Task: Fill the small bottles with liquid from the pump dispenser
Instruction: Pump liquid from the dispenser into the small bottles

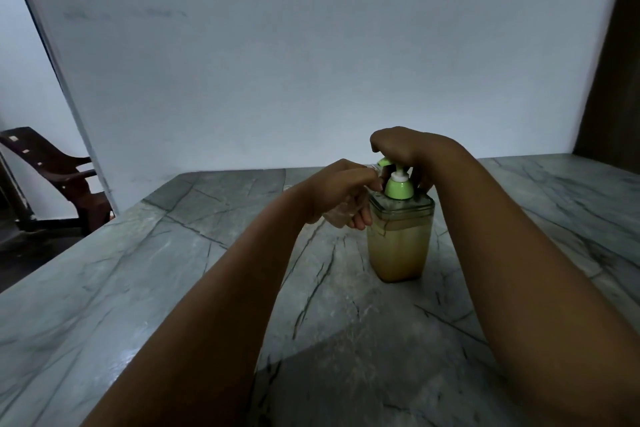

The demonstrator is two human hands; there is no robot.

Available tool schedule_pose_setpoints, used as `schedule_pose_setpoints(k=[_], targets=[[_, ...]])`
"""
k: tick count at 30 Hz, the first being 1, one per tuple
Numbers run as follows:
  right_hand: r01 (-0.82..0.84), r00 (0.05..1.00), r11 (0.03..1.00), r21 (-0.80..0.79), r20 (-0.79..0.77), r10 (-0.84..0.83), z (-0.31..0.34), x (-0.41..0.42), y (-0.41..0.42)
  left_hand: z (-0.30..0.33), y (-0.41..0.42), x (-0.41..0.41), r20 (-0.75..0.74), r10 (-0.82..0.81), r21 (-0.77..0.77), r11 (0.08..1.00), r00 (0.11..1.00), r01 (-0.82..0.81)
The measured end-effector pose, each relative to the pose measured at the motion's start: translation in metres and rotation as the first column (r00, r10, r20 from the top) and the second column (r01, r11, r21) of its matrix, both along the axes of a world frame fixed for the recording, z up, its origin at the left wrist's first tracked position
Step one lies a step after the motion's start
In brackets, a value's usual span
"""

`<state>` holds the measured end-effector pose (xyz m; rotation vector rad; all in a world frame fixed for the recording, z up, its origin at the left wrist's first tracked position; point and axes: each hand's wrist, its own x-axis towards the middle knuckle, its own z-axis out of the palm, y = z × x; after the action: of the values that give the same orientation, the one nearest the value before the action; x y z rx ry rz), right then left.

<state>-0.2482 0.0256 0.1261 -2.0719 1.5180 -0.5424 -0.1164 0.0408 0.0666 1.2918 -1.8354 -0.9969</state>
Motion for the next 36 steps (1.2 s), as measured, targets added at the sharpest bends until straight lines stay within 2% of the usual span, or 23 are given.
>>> schedule_pose_setpoints(k=[8,12,16,23,31,36], targets=[[-0.029,0.99,0.999,-0.043,-0.142,0.023,-0.0049,-0.0011,-0.0025,-0.001,-0.0032,0.0013,-0.012,0.005,0.001,1.0,1.0,-0.005],[-0.056,0.996,0.997,-0.046,-0.079,0.052,-0.001,-0.0038,0.0004,-0.0014,-0.0029,0.0025,-0.021,-0.005,0.008,1.0,1.0,0.005],[-0.005,0.999,1.0,-0.026,0.038,0.006,0.0014,-0.0013,0.0018,-0.0004,-0.002,0.0017,-0.006,-0.003,0.009,1.0,1.0,0.003],[-0.028,0.991,0.999,-0.019,-0.129,0.026,-0.0055,-0.0007,-0.0034,-0.0008,-0.0031,0.0016,-0.01,0.007,0.01,1.0,1.0,-0.007],[-0.046,0.999,0.999,-0.012,0.018,0.046,0.0004,-0.0034,0.0034,-0.0003,-0.0033,0.0023,-0.02,-0.015,0.019,1.0,1.0,0.015],[-0.006,0.998,1.0,0.026,-0.06,0.008,-0.0031,-0.0003,-0.0007,-0.0005,-0.0029,0.0016,-0.013,-0.003,0.014,1.0,1.0,0.004]])
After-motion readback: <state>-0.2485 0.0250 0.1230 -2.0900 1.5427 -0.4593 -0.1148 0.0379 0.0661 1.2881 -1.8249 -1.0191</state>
